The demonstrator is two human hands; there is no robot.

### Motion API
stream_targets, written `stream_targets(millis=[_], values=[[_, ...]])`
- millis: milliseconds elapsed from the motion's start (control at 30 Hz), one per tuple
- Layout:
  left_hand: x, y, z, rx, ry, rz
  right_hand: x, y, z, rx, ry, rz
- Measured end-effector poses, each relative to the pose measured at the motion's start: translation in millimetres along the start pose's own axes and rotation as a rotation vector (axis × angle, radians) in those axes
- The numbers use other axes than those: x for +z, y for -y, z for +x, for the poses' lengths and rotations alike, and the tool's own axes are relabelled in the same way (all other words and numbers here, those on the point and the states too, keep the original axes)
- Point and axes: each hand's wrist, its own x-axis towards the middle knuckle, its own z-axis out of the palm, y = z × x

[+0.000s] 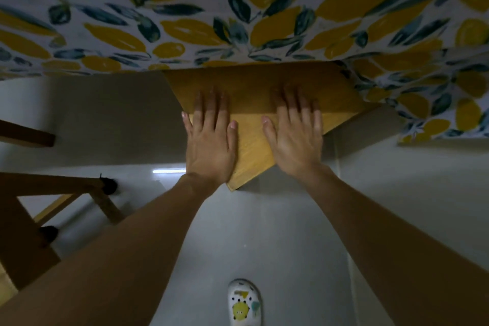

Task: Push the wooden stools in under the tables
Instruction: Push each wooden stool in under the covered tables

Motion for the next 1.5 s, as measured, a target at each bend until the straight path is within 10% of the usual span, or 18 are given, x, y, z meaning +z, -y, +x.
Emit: stream_targets(millis=[633, 833, 1500], values=[[-49, 62, -78, 0.001, 0.101, -0.114, -25, 45, -35, 0.002, 0.083, 0.117], [-84, 130, -136, -0.116, 0.074, 0.211, -31, 129, -79, -0.08, 0.041, 0.221], [-195, 439, -427, -0.171, 0.119, -0.02, 22, 517, -329, -0.096, 0.094, 0.264]])
